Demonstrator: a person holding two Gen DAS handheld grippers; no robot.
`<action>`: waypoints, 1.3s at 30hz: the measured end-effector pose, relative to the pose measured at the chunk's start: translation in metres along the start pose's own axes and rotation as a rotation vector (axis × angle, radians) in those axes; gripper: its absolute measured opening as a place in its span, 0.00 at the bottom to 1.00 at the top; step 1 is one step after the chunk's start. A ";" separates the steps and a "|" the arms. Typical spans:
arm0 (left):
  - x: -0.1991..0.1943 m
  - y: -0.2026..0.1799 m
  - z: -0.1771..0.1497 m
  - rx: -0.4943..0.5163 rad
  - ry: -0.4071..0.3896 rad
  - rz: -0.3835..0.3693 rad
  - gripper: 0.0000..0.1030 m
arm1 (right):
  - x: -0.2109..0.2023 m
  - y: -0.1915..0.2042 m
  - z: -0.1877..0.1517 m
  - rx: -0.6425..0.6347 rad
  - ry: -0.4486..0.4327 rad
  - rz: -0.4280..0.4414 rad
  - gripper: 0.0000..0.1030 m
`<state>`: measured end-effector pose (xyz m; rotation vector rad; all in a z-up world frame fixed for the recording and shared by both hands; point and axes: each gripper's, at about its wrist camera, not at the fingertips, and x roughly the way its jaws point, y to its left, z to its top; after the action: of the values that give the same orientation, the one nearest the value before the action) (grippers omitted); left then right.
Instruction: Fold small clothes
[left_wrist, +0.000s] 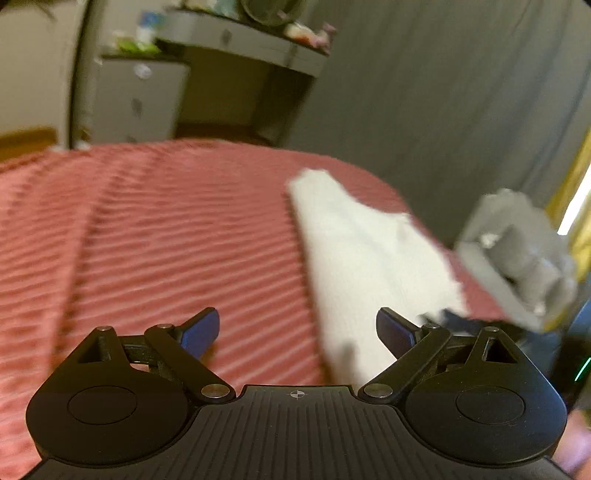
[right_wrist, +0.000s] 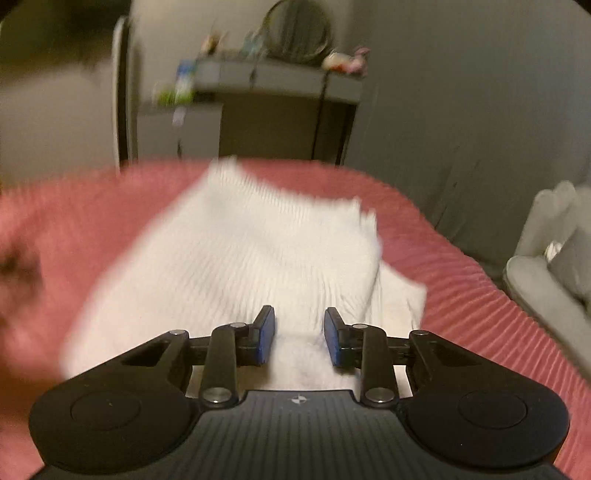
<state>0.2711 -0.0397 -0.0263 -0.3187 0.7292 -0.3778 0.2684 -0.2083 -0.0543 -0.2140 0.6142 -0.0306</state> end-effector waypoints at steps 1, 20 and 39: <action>0.011 -0.002 0.004 -0.004 0.024 -0.027 0.93 | -0.002 -0.002 -0.010 -0.036 -0.029 0.000 0.26; 0.110 0.001 0.022 -0.217 0.185 -0.218 0.89 | 0.015 -0.108 -0.024 0.562 0.117 0.265 0.68; 0.049 -0.010 0.048 -0.047 0.110 -0.188 0.49 | 0.012 -0.086 0.002 0.648 0.106 0.422 0.43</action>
<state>0.3359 -0.0624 -0.0165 -0.4145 0.8189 -0.5603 0.2824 -0.2933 -0.0418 0.5482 0.7139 0.1662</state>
